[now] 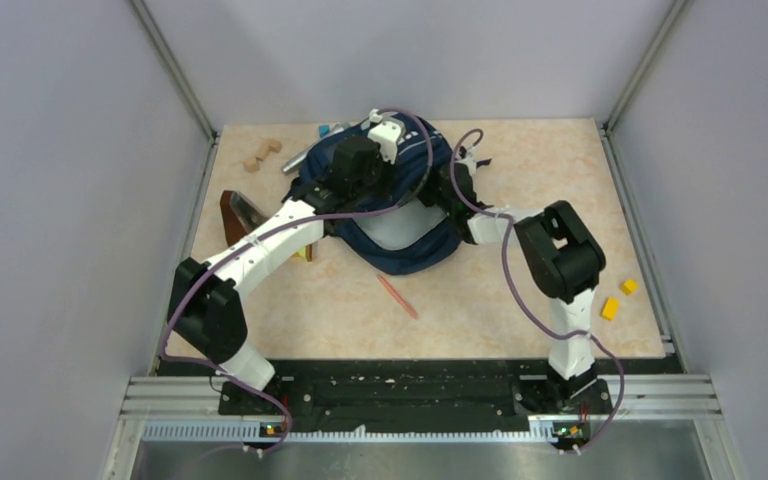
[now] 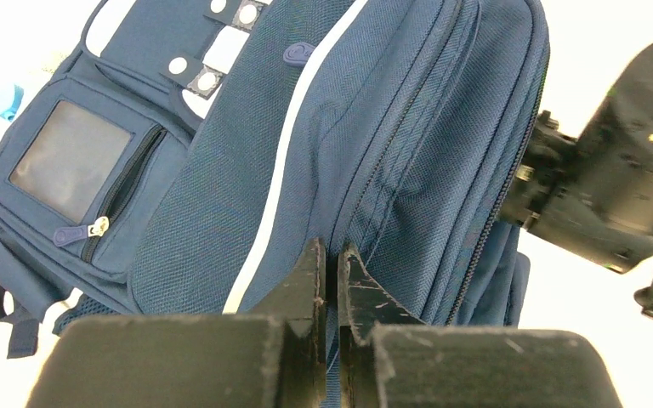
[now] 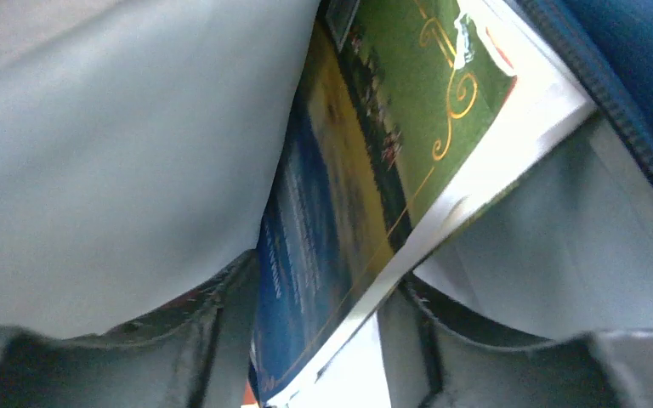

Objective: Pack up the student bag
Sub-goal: Place the book in the student bag.

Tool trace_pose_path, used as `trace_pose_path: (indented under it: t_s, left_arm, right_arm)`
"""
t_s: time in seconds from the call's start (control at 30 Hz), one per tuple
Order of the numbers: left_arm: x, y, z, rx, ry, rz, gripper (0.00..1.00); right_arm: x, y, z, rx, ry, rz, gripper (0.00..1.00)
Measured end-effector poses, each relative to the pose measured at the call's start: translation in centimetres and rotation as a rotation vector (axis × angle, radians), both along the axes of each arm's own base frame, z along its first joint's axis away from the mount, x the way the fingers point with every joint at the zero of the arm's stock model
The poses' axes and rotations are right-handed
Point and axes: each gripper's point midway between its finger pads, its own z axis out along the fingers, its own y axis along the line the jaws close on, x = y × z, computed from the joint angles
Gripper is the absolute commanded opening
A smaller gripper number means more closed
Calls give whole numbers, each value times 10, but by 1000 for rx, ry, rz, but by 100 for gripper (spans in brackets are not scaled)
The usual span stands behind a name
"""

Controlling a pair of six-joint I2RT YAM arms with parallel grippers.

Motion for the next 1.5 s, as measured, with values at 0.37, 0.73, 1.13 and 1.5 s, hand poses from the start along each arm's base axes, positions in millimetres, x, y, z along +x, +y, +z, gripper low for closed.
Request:
trace_pose_path:
  t_s: [0.37,0.73,1.13,1.5]
  left_arm:
    - [2,4,-2,-13,12,-4,0]
    - [-13,-5,-19,-26,59,-142,32]
    - [-44,27,-30,-69,-10,-125,82]
    - [-21,127,-71,-150,62,227,82]
  right_arm:
    - [-72,-35,29,-37,-48,56,71]
    - [-156,-112,46,-60,-83,14,80]
    - [-169,-151,46,-142,-107,-19,80]
    - [-172,-131,18,-191,-69,68,77]
